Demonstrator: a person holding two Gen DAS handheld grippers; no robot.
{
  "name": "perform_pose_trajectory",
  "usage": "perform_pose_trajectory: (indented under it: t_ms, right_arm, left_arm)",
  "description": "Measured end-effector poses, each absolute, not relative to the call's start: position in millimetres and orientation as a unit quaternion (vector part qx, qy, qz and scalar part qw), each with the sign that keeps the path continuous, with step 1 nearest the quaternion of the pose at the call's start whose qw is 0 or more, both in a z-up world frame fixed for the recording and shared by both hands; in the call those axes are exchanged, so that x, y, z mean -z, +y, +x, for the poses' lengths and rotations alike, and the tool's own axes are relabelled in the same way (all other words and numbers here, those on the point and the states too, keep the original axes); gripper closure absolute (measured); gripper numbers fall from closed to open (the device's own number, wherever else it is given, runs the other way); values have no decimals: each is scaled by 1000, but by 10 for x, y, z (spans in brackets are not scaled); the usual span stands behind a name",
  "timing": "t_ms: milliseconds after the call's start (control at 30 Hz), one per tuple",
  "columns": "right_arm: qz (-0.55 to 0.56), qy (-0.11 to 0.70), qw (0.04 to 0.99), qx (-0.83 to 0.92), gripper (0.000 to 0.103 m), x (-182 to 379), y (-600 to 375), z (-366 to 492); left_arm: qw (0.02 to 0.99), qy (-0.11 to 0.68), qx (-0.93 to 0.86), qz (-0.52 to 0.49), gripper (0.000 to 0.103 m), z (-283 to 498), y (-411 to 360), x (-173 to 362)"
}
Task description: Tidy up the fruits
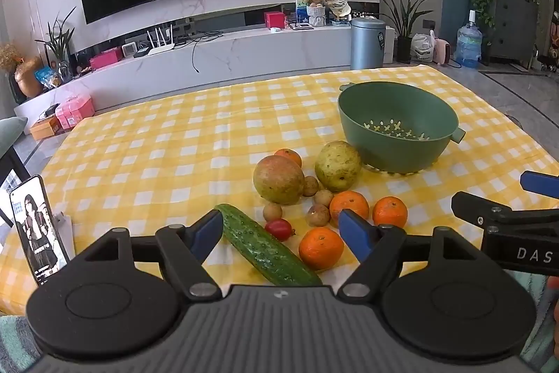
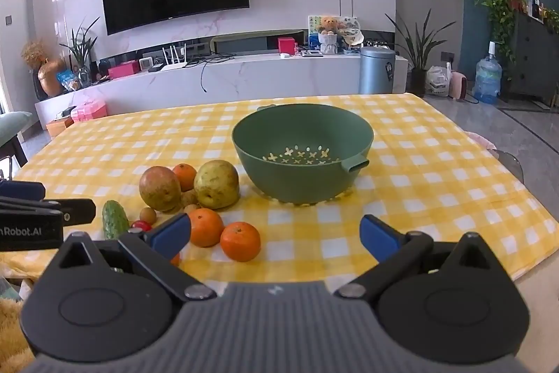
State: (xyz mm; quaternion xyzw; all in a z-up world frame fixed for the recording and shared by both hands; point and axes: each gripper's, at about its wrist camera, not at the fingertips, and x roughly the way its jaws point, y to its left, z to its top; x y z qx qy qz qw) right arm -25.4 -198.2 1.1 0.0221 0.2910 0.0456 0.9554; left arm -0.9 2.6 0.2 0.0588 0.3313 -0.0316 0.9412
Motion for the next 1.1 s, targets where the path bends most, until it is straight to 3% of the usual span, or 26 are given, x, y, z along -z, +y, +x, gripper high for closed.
perform_pose_trajectory:
  t_ms: [1100]
  right_arm:
    - [27,294,954,-42,4,10,-2014,-248]
  left_arm:
    - [940,334,52,50,15,-8,-63,-10]
